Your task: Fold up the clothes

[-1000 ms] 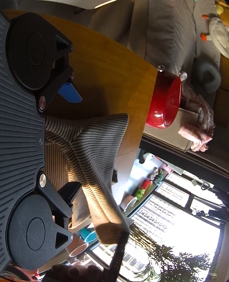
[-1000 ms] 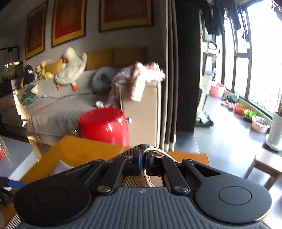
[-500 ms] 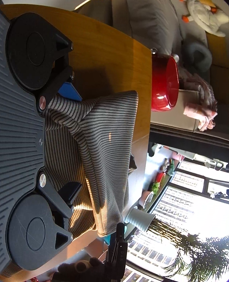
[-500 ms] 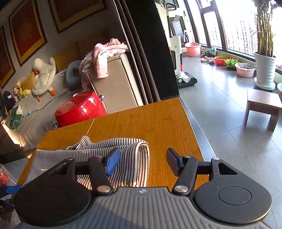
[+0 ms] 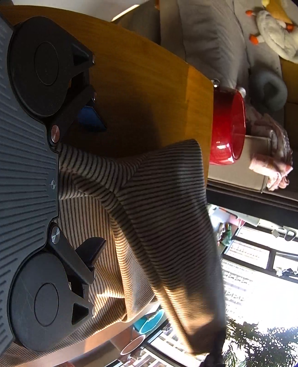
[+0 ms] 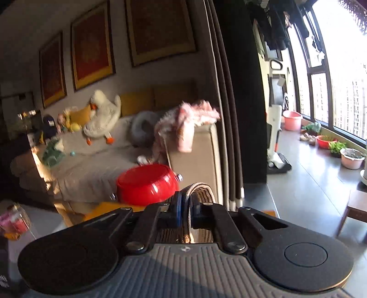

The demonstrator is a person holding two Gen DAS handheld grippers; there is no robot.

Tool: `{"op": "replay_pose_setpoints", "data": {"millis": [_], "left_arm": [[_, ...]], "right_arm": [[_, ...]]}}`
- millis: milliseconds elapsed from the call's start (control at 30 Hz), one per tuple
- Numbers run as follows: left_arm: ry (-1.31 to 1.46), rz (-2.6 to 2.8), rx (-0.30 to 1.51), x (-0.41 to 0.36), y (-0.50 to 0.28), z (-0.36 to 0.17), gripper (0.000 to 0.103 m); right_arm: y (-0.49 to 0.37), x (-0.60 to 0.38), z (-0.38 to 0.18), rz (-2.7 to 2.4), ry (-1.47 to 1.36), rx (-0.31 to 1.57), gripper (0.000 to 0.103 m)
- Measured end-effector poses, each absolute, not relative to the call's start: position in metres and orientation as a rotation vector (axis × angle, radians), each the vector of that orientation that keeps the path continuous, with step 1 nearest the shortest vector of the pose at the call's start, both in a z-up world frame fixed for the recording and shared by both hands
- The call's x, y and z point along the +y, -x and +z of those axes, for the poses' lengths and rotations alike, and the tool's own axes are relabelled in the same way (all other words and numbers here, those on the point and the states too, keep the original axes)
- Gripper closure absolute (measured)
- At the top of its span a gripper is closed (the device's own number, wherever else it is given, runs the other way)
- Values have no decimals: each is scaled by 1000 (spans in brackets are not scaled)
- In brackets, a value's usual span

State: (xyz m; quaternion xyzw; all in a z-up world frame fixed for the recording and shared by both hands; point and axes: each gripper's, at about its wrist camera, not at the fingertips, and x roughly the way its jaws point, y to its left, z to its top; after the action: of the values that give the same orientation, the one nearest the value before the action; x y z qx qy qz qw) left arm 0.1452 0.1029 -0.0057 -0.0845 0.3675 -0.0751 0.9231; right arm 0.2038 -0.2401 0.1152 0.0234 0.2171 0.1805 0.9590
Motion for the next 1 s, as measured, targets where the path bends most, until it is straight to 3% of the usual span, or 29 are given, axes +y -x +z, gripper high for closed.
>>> {"op": "replay_pose_setpoints", "data": {"millis": [100, 133, 233, 500, 600, 733, 967, 1000], "left_arm": [[181, -152, 747, 109, -142, -2, 2], [185, -157, 740, 108, -141, 1, 2], [190, -188, 699, 102, -137, 11, 2], [153, -270, 579, 66, -141, 24, 3], [146, -263, 600, 65, -153, 8, 3], [164, -267, 608, 74, -159, -9, 4], [181, -285, 605, 78, -160, -15, 1], [186, -288, 603, 79, -159, -15, 0]], "right_arm": [[-208, -251, 62, 208, 109, 612, 60], [-207, -255, 43, 140, 160, 656, 56], [-204, -279, 13, 77, 67, 719, 53], [-191, -277, 36, 255, -171, 524, 54], [-197, -268, 24, 293, -242, 555, 61], [-204, -257, 4, 334, -313, 624, 62], [-201, -262, -14, 324, -361, 651, 48], [-201, -262, -13, 321, -355, 651, 41]]}}
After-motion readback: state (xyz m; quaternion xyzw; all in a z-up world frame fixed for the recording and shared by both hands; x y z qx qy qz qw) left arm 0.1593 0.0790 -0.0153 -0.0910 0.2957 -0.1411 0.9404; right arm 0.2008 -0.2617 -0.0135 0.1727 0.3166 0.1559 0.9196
